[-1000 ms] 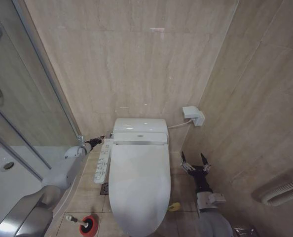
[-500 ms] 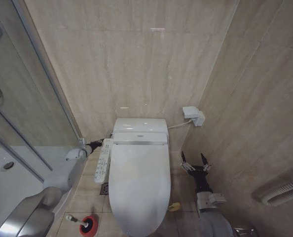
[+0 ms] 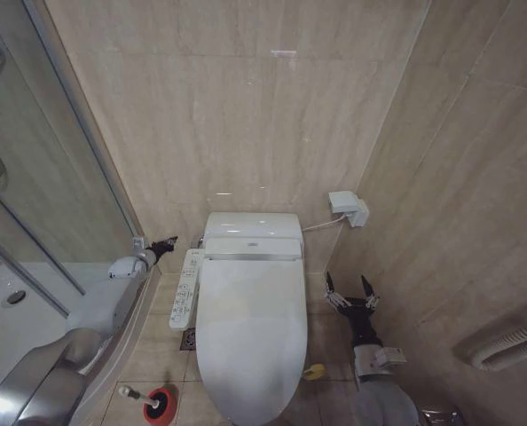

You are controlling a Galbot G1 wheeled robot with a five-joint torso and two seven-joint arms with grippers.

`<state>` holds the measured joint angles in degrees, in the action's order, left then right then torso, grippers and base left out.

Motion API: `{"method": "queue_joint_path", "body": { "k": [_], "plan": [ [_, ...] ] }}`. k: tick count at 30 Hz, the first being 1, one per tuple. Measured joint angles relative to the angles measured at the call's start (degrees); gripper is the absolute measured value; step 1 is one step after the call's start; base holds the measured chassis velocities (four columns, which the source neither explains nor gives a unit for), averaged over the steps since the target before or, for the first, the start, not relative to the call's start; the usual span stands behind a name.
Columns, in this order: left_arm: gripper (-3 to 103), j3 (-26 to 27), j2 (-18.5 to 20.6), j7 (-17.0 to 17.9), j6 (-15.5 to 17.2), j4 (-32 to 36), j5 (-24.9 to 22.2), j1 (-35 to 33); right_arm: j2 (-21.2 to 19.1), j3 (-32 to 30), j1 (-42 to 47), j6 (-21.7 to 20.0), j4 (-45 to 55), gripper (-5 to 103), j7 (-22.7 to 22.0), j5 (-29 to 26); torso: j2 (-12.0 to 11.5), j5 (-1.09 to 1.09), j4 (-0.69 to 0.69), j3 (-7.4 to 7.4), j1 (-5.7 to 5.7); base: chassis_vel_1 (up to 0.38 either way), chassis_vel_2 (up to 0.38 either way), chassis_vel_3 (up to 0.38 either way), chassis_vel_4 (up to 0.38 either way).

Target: Open the toilet lid, clean the toilet bowl with a toilet brush, close the toilet lid, and flush.

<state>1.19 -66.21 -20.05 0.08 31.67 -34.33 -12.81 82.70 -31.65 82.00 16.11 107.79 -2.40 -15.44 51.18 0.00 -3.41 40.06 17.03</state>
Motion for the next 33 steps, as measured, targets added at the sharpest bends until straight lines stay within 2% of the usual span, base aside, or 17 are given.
{"method": "queue_joint_path", "body": {
  "k": [10,12,18,22,33],
  "plan": [
    [0,-1.99,-0.27,0.87,-3.07,1.49,1.06,1.29,0.0,0.0,0.0,0.0,0.0,100,0.0,0.0,0.0,0.0,0.01,0.0,0.0,0.0,0.0,0.0,0.0],
    [0,-2.36,-0.08,3.64,-4.24,3.54,2.24,1.06,0.0,0.0,0.0,0.0,0.0,100,0.0,0.0,0.0,0.01,0.01,0.0,0.0,0.0,0.0,0.0,0.0],
    [0,-2.8,0.23,9.52,-4.4,5.84,4.96,0.3,0.0,0.0,0.0,0.0,0.0,100,0.0,0.0,0.0,-0.01,-0.01,0.0,0.0,0.0,0.0,0.0,0.0],
    [0,-2.79,0.55,10.54,-4.42,6.13,5.65,0.32,0.0,0.0,0.0,0.0,0.0,100,0.0,0.0,0.0,-0.01,0.01,0.0,0.0,0.0,0.0,0.0,0.0],
    [0,-2.78,0.77,10.36,-5.17,6.68,6.01,-0.3,0.0,0.0,0.0,0.0,0.0,100,0.0,0.0,0.0,0.0,0.0,0.01,0.02,-0.052,0.068,0.068,-0.063]
  ]
}}
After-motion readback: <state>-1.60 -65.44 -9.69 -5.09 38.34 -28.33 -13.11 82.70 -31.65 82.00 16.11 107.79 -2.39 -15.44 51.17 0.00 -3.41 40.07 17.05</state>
